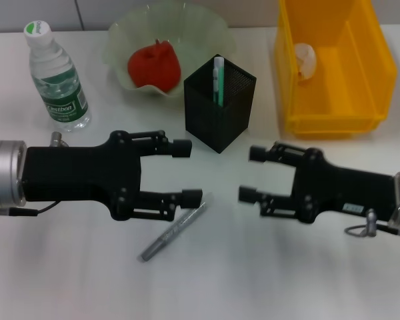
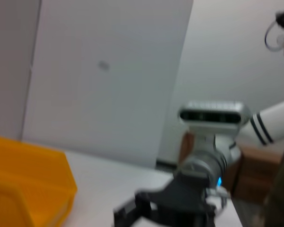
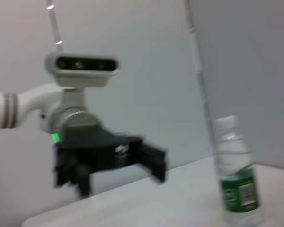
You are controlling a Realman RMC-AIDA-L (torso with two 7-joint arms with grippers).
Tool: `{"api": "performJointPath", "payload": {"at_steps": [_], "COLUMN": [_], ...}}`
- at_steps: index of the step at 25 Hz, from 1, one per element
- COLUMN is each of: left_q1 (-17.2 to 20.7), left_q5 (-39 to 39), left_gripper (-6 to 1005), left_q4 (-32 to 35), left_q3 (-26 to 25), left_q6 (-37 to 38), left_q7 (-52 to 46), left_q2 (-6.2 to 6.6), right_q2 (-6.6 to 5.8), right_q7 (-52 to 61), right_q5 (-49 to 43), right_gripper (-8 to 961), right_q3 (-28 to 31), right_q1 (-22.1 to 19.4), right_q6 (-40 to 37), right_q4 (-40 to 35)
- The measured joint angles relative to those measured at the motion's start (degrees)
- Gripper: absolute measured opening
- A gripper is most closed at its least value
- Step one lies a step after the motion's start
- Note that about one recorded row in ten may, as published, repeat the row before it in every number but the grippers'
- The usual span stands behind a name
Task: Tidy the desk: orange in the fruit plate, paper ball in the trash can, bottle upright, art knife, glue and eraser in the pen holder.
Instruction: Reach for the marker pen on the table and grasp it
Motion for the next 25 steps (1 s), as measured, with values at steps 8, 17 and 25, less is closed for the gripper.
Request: {"api": "performJointPath", "payload": {"at_steps": [8,17,25], "left_q1": [-3.46,-14.2,-19.54], "left_q5": [13.38,30.15,43.73], "left_gripper": [770,768,767], "left_q4": [14.39,16.43,19.09], "left_q3": [1.91,10.9,27.47], "left_q6": [-2.14,-3.62,-9.37], "left_q7": [-21.48,-47.99,-63.86], "left_q2": [-1.37,-1.46,-2.04], "right_q2": [-0.11,0.04,0.21], "right_q7": [0.06,-0.37,-0.41], "right_q5": [-0.27,-0.41,-0.46], "right_gripper": [785,785,785], "right_q3": [6.77,7.7,7.64], "right_q1": [-3.03,-3.95,-3.39], "right_q6": [-0.4,0.84,3.04], "right_q4": [0.0,0.26,0.42]}}
